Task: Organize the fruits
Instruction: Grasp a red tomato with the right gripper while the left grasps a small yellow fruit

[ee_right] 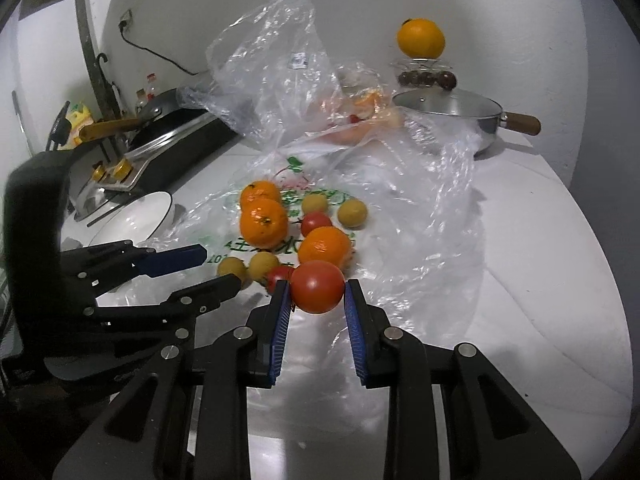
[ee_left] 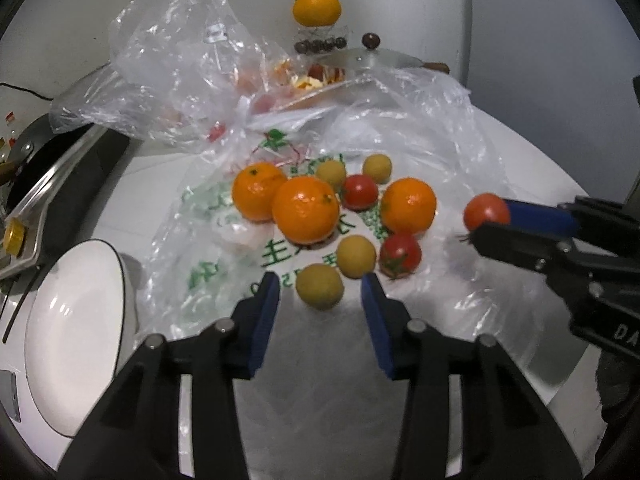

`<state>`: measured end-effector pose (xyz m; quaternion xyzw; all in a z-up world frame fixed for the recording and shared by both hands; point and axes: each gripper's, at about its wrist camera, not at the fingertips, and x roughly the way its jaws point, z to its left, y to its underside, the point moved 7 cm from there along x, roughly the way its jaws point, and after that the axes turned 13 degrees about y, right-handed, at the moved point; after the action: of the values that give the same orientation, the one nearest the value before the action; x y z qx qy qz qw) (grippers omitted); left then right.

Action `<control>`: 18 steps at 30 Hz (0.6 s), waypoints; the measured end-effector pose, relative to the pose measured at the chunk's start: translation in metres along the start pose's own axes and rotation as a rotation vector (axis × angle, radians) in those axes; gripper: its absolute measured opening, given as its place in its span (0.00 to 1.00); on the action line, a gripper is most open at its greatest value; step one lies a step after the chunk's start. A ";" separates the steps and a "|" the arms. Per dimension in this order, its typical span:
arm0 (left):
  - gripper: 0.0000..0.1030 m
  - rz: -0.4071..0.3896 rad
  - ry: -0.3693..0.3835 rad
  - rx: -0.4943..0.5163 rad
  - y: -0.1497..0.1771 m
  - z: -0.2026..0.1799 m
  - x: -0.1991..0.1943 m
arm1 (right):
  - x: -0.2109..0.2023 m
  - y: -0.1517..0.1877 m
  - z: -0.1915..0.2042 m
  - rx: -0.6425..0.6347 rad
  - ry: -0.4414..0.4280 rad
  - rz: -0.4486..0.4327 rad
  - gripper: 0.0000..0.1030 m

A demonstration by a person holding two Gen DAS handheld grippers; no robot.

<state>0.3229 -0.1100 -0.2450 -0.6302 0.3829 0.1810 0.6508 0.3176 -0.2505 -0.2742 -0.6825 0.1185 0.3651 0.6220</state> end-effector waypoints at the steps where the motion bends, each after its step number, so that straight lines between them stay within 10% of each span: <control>1: 0.43 0.006 0.001 -0.001 0.000 0.001 0.002 | 0.000 0.001 -0.002 0.000 0.000 0.001 0.28; 18: 0.27 -0.004 0.051 0.024 -0.003 -0.004 -0.005 | -0.006 -0.002 -0.006 -0.001 0.034 -0.019 0.28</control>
<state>0.3206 -0.1125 -0.2391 -0.6275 0.4004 0.1588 0.6486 0.3168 -0.2570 -0.2686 -0.6900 0.1223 0.3478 0.6229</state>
